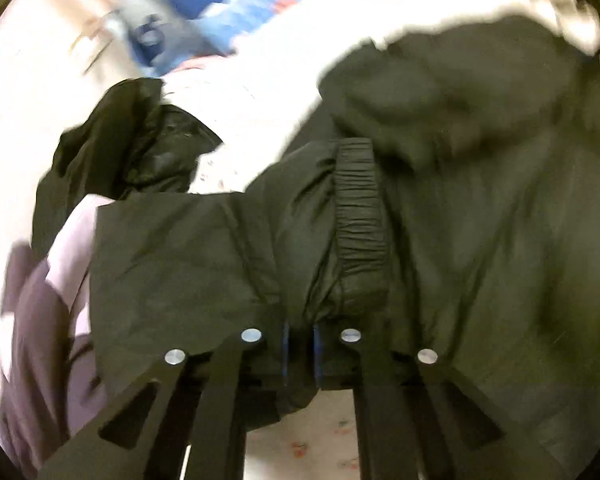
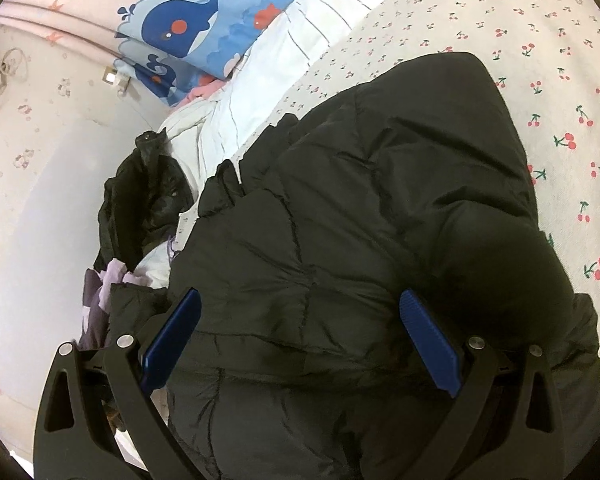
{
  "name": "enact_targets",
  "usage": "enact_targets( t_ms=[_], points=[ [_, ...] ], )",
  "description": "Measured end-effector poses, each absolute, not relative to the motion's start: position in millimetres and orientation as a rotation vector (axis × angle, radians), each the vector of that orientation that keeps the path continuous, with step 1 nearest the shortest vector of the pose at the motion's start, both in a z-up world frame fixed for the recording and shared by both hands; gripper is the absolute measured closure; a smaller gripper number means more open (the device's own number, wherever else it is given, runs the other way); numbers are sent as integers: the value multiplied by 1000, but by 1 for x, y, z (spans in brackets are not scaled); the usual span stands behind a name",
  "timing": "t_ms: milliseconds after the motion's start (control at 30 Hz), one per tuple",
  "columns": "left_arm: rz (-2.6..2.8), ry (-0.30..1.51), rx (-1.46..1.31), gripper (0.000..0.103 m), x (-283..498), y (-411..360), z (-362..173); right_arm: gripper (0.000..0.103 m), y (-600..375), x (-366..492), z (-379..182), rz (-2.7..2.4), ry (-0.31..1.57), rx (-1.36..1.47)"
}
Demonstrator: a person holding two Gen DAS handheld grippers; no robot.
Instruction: Fold large clothes
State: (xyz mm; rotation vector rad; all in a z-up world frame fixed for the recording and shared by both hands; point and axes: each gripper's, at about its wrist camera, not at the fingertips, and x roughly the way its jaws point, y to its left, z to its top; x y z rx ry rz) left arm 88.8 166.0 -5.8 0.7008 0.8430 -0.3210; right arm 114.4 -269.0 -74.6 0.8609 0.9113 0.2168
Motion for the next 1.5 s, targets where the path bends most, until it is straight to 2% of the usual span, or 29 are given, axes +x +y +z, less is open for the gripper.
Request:
enact_targets(
  t_ms=[167, 333, 567, 733, 767, 800, 833, 867, 900, 1000, 1033, 1100, 1233, 1333, 1400, 1500],
  points=[
    [-445, 750, 428, 95, 72, 146, 56, 7, -245, 115, -62, 331, 908, 816],
    [-576, 665, 312, 95, 49, 89, 76, 7, -201, 111, -39, 700, 874, 854],
    [-740, 633, 228, 95, 10, -21, 36, 7, -188, 109, -42, 880, 838, 1040],
    [-799, 658, 204, 94, -9, -60, 4, 8, -202, 116, -59, 824, 833, 1122],
    [-796, 661, 203, 88, -13, -64, 2, 13, -206, 117, -63, 809, 835, 1128],
    [-797, 667, 199, 67, -13, -66, 0, 43, -210, 119, -68, 785, 847, 1122],
    [-803, 672, 191, 54, -14, -65, -1, 77, -212, 121, -72, 760, 867, 1108],
    [-797, 665, 186, 27, -17, -62, 0, 90, -214, 123, -76, 724, 884, 1090],
    [-784, 642, 171, 15, -24, -54, 1, 95, -217, 124, -79, 695, 894, 1073],
    [-836, 599, 90, 14, -35, -24, 6, 97, -218, 127, -83, 656, 906, 1020],
    [-841, 595, 46, 9, -35, -12, 7, 97, -216, 127, -78, 630, 910, 954],
    [-755, 606, -3, 8, -24, 11, 17, 97, -208, 126, -60, 594, 893, 818],
    [-546, 560, -95, 7, 1, 58, 58, 98, -204, 106, 33, 577, 674, 546],
    [-415, 531, -166, 7, 23, 88, 79, 98, -229, 88, 79, 515, 525, 501],
    [-362, 525, -236, 7, 35, 105, 79, 98, -254, 90, 83, 453, 509, 497],
    [-333, 566, -326, 7, 51, 121, 51, 98, -282, 115, 43, 352, 623, 538]
  ],
)
